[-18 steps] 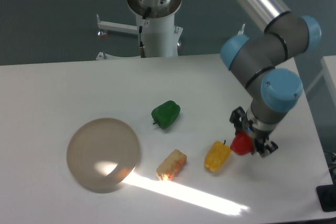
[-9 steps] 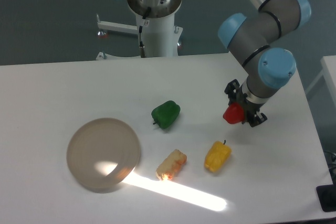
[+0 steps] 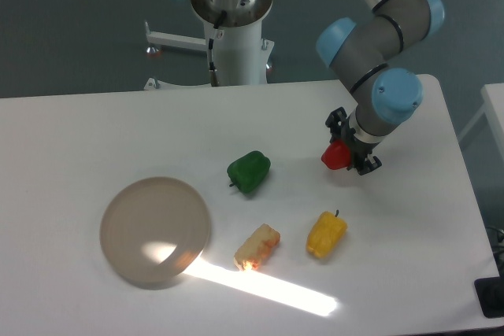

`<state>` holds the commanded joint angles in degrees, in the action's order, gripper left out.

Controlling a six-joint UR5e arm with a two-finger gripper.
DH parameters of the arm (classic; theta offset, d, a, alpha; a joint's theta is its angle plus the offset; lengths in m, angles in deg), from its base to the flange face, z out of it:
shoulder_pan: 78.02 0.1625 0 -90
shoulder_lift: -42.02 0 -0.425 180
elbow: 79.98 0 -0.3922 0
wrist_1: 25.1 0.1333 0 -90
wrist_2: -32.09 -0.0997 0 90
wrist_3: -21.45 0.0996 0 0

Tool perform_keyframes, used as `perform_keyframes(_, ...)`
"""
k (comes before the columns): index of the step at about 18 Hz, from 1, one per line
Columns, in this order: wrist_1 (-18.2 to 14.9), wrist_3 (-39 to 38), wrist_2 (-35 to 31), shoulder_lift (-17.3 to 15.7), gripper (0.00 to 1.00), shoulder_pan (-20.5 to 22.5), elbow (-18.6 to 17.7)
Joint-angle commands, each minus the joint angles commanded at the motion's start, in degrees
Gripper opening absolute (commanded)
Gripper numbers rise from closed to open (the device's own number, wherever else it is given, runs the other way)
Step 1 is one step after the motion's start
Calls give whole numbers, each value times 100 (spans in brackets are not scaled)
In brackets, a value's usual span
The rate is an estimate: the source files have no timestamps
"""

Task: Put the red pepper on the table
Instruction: 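Raise the red pepper and carry it past the yellow pepper toward the green pepper, then lower the red pepper onto the table beside the green pepper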

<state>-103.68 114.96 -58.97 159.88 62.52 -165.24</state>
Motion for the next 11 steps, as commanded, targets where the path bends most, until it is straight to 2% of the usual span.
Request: perform_keyframes(11, 44, -123, 0, 0, 58, -18, -150)
